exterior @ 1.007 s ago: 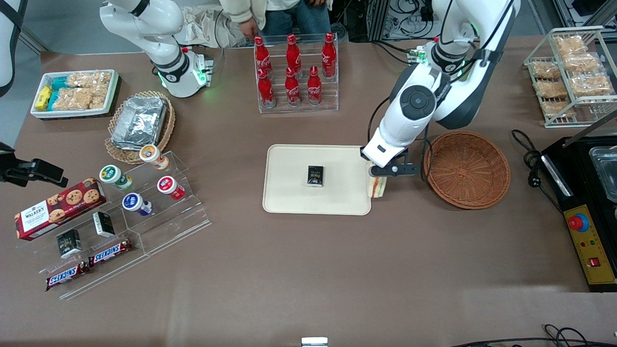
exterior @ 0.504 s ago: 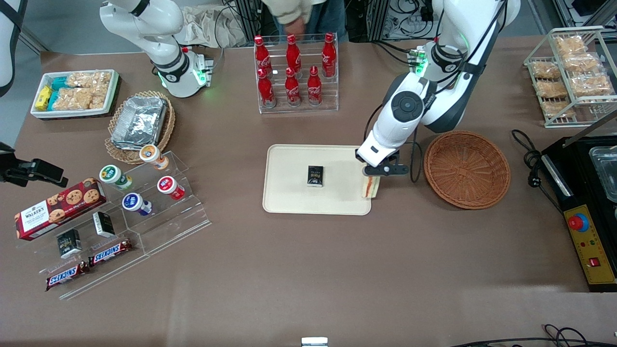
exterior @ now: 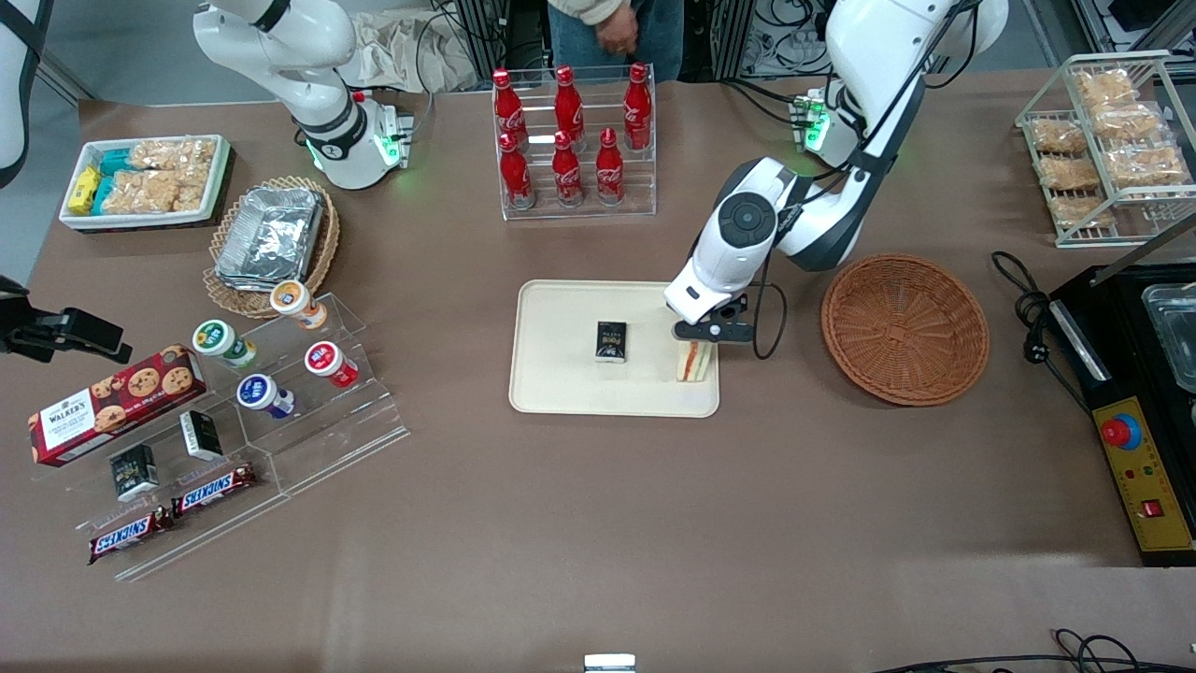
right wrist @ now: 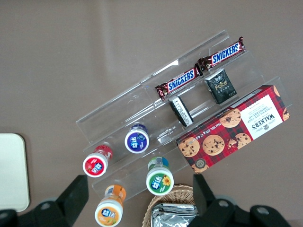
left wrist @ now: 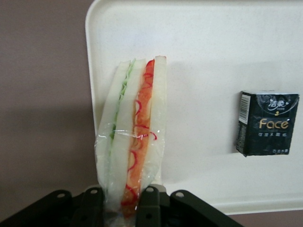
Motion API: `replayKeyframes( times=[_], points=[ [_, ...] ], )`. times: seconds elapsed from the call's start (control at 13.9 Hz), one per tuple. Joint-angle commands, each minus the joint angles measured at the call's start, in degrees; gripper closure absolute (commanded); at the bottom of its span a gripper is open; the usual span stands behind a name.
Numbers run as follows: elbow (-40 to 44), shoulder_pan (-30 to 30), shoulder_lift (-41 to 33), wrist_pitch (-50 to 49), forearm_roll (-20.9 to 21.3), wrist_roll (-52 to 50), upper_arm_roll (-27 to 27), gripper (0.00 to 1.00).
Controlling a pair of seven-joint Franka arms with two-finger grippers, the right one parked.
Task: Place sandwich from basket to tray
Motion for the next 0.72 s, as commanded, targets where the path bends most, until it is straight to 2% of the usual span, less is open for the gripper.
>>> replayKeyframes(
  times=[0.0, 0.07, 0.14, 0.22, 0.43, 0.65],
  points=[
    [0.38, -0.90, 1.67, 1.48, 1.37, -0.87, 0.82, 1.00],
    [0.47, -0.90, 2.29, 1.48, 2.76, -0.87, 0.82, 1.00],
    [0.47, -0.72, 2.38, 1.48, 4.17, -0.78, 0.91, 0.75],
    [0.56, -0.55, 2.39, 1.48, 5.49, -0.43, 0.91, 0.01],
    [3.44, -0.46, 1.77, -2.97, 6.11, -1.04, 0.91, 0.00],
    [14.40, -0.11, 0.72, -20.34, 4.97, -3.06, 0.91, 0.00]
  ],
)
